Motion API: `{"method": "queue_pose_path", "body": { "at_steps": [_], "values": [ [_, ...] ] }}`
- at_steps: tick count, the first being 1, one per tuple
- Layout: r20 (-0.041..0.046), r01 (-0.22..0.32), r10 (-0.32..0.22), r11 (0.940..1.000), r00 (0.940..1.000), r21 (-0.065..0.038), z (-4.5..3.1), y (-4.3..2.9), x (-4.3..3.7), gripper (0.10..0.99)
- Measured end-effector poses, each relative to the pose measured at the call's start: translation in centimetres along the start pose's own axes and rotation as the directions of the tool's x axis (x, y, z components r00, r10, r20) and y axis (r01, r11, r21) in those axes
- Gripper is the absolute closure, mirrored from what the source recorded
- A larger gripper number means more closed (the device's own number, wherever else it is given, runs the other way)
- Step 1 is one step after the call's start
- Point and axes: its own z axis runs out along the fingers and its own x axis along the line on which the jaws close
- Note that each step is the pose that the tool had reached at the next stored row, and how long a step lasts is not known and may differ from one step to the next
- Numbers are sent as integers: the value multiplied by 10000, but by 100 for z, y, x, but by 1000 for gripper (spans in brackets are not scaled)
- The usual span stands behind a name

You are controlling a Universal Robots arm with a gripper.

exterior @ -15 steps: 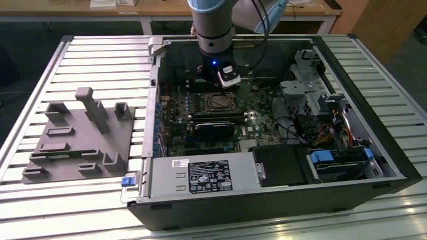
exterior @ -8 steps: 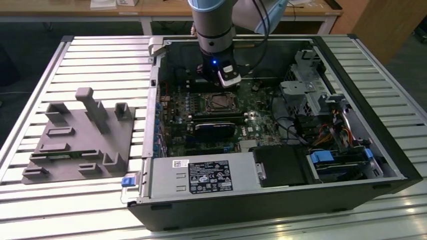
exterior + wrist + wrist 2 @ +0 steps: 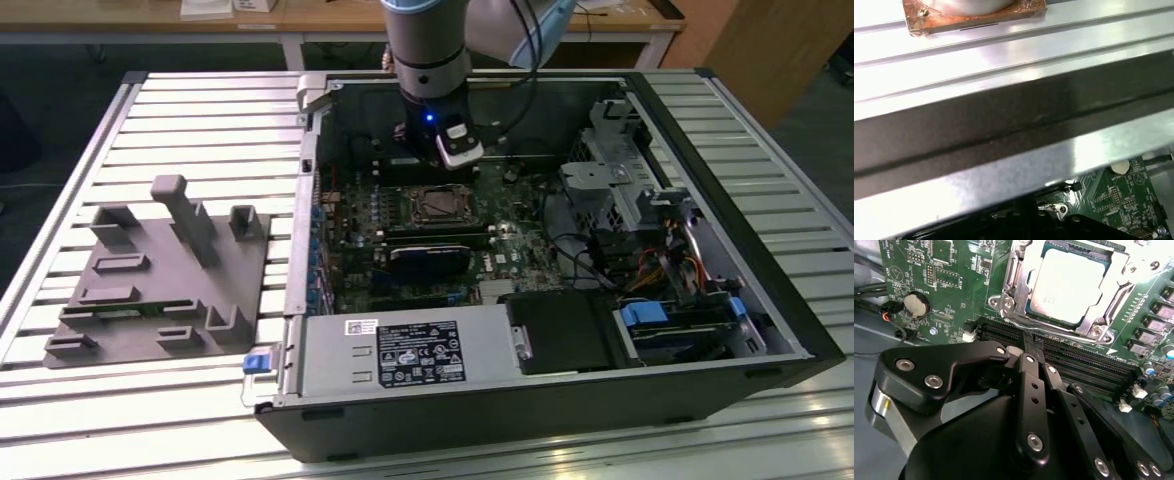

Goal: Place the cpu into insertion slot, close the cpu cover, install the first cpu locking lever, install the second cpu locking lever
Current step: 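Install the first cpu locking lever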

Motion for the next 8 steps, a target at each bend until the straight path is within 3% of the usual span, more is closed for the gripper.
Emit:
{"method": "queue_pose_path", "body": {
  "at_steps": [1, 5, 8],
  "values": [
    [30, 21, -22, 9999, 10000, 109, 0, 1, -3, 980],
    [207, 141, -157, 9971, 9997, 750, 0, 2, -9, 980],
    [287, 193, -224, 9942, 9993, 1059, -1, 2, -9, 980]
  ]
}}
